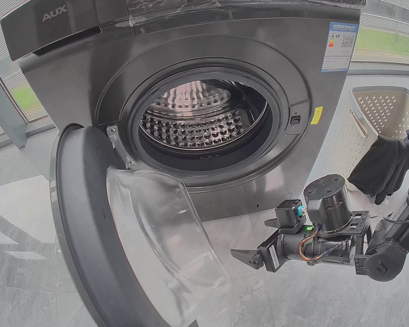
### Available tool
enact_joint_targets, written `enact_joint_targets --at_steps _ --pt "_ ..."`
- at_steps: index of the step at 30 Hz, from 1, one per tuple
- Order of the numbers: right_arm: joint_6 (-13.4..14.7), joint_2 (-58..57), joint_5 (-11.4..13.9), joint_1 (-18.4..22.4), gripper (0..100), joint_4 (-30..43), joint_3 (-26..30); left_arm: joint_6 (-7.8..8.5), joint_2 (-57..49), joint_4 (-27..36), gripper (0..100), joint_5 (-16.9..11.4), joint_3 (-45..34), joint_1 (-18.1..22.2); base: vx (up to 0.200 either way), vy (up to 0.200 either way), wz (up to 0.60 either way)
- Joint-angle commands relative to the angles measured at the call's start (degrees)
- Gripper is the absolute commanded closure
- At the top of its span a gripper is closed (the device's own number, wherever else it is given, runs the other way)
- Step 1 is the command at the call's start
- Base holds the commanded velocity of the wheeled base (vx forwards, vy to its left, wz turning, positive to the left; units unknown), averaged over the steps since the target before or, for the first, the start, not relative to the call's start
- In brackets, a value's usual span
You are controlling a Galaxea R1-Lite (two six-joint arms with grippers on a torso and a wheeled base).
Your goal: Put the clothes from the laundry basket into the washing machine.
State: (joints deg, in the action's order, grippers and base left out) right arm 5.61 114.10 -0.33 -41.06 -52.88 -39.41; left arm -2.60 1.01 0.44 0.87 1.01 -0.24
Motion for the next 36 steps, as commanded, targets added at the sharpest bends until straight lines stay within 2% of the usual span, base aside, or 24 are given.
enact_joint_targets --at_steps 1,6,13,16,18,22,30,32,36 --pt "0.0 0.1 0.0 -0.3 0 -0.4 0.1 -0.04 -0.8 0.0 0 0.0 -0.8 0.0 0.000 0.000 0.00" --pt "0.0 0.7 0.0 0.4 0 -0.3 -1.2 -0.04 -0.8 0.0 0 0.0 -0.8 0.0 0.000 0.000 0.00" --pt "0.0 4.2 0.1 -0.4 0 -0.1 -4.7 -0.04 -0.8 0.0 0 0.0 -0.8 0.0 -0.171 0.000 0.00" --pt "0.2 5.8 0.2 -2.3 0 -0.4 -5.9 -0.04 -0.8 0.0 0 0.0 -0.8 0.0 0.000 0.000 0.00" --pt "1.6 7.2 0.0 -3.6 0 -0.5 -7.6 -0.04 -0.8 0.0 0 0.0 -0.8 0.0 0.000 0.000 0.00" --pt "2.5 9.3 -0.1 -5.4 0 -0.6 -10.5 -0.04 -0.8 0.0 0 0.0 -0.8 0.0 0.000 0.000 0.00" --pt "2.4 8.9 -0.1 -4.7 0 -2.0 -10.6 0.05 -0.8 0.0 0 0.0 -0.8 0.0 0.000 0.000 0.00" --pt "2.4 8.9 -0.1 -4.6 0 -2.0 -10.9 0.05 -0.8 0.0 0 0.0 -0.8 0.0 -0.200 0.000 0.00" --pt "2.4 9.6 -0.1 -4.7 0 -2.0 -13.2 0.05 -0.8 0.0 0 0.0 -0.8 0.0 -0.050 0.000 0.00"
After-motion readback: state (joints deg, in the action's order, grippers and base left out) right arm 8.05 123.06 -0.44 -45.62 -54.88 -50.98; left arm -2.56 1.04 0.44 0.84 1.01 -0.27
